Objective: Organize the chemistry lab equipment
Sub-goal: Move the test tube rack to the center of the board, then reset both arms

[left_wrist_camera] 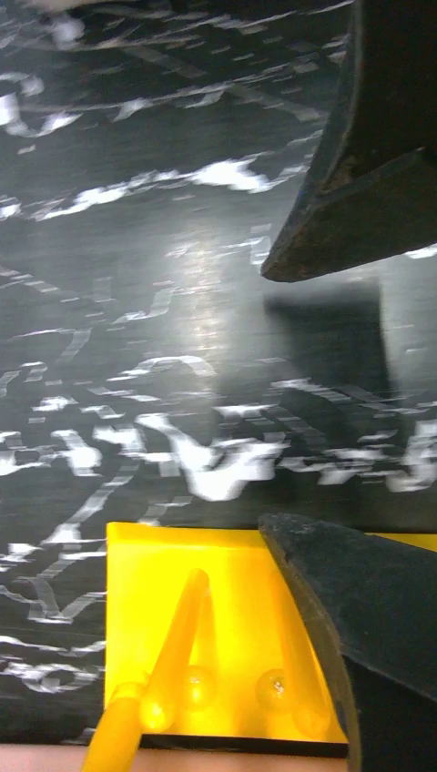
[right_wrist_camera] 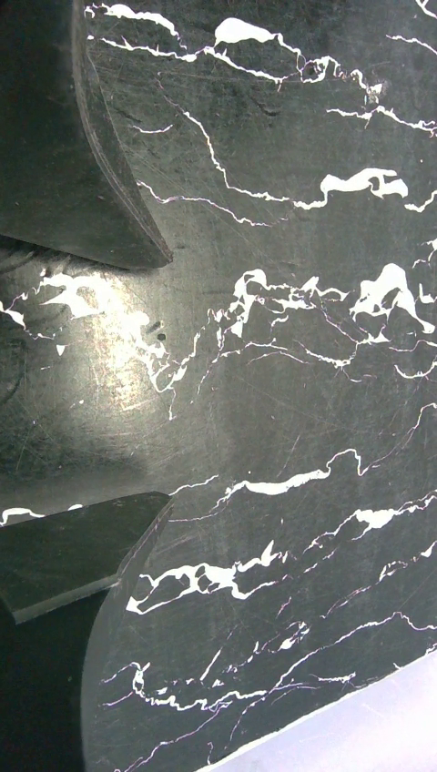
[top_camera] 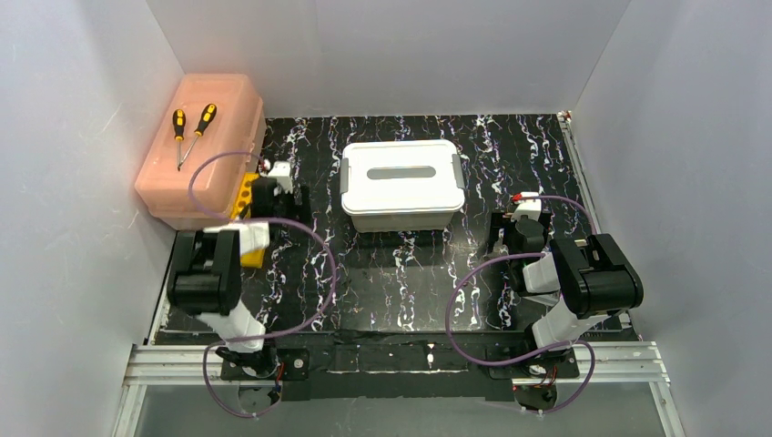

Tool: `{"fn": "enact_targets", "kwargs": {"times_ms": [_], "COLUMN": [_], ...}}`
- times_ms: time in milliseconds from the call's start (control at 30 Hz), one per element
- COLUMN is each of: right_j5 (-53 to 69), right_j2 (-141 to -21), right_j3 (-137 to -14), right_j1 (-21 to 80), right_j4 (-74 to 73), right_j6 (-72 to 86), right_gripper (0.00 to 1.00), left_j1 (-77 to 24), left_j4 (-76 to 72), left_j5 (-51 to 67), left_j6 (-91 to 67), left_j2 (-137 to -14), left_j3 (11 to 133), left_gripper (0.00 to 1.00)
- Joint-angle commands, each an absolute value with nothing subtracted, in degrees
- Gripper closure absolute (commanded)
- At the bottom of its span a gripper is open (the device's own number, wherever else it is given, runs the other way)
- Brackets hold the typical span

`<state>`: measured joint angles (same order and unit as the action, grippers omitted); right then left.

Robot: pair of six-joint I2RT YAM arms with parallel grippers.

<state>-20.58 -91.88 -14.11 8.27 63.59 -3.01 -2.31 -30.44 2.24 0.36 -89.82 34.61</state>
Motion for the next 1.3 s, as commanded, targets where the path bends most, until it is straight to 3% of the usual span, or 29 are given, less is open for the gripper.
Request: {"fn": "enact_targets", "kwargs": {"times_ms": [0, 33, 133, 233, 333, 500, 533, 633, 667, 700, 733, 767, 1100, 1267], "right_j5": [-20.48, -20.37, -19.93, -19.17, -18.51, -18.26, -18.17, -18.01, -17.92, -17.86, -17.80, -17.78, -17.29, -17.24], "right_j2": [-91.76, -91.78, -91.78, -91.74, -91.90, -91.91, -91.93, -91.85, -91.89, -91.92, -91.98, -91.98, -91.93, -91.87], "right_j3": [-15.43, -15.47, -15.65, -15.75, -15.90, -16.06, -16.15, -16.24, -16.30, -16.37, -16.35, -16.41, -16.44, -16.44], "right_j1": [8.26, 8.26, 8.04, 7.61, 7.32, 7.21, 7.13, 6.93, 6.94, 6.94, 6.88, 6.87, 6.51, 6.42], "right_j4": [66.93, 66.82, 66.59, 66.29, 65.98, 65.63, 65.53, 65.31, 65.26, 65.22, 65.22, 65.18, 65.06, 65.04], "right_j6": [-3.31, -3.32, -3.25, -3.15, -3.08, -3.01, -2.98, -2.89, -2.85, -2.82, -2.81, -2.79, -2.60, -2.55], "right_gripper": [0.00, 0.00, 0.00, 0.00, 0.00, 0.00, 0.00, 0.00, 0.00, 0.00, 0.00, 0.00, 0.00, 0.00], "left_j1": [-1.49, -2.59, -4.25, -4.86, -4.92, -4.83, -4.77, -4.94, -5.15, -5.66, -6.20, -6.83, -8.35, -6.90], "left_j4": [5.40, 16.84, 48.68, 65.91, 62.91, 33.68, 29.29, 28.28, 27.35, 26.26, 24.64, 23.16, -2.97, -8.84], "left_j5": [6.63, 12.90, 8.04, 5.56, 4.61, 7.01, 6.91, 8.07, 6.92, 5.07, 3.52, 2.67, 8.12, 9.13], "left_j6": [3.92, 6.65, 0.15, -3.93, -5.65, 0.70, 0.47, 1.57, 1.66, 1.80, 2.69, 4.03, 5.66, 6.03], "left_j2": [-106.35, -111.98, -130.87, -142.94, -141.54, -126.02, -124.03, -122.72, -122.05, -121.21, -120.16, -119.12, -96.60, -89.08], "left_j3": [59.56, 67.47, 94.15, 117.88, 115.82, 88.92, 85.14, 83.23, 82.12, 80.89, 79.68, 78.27, 51.60, 44.88], "left_gripper": [0.02, 0.02, 0.02, 0.02, 0.10, 0.54, 0.59, 0.61, 0.60, 0.43, 0.07, 0.02, 0.02, 0.02]}}
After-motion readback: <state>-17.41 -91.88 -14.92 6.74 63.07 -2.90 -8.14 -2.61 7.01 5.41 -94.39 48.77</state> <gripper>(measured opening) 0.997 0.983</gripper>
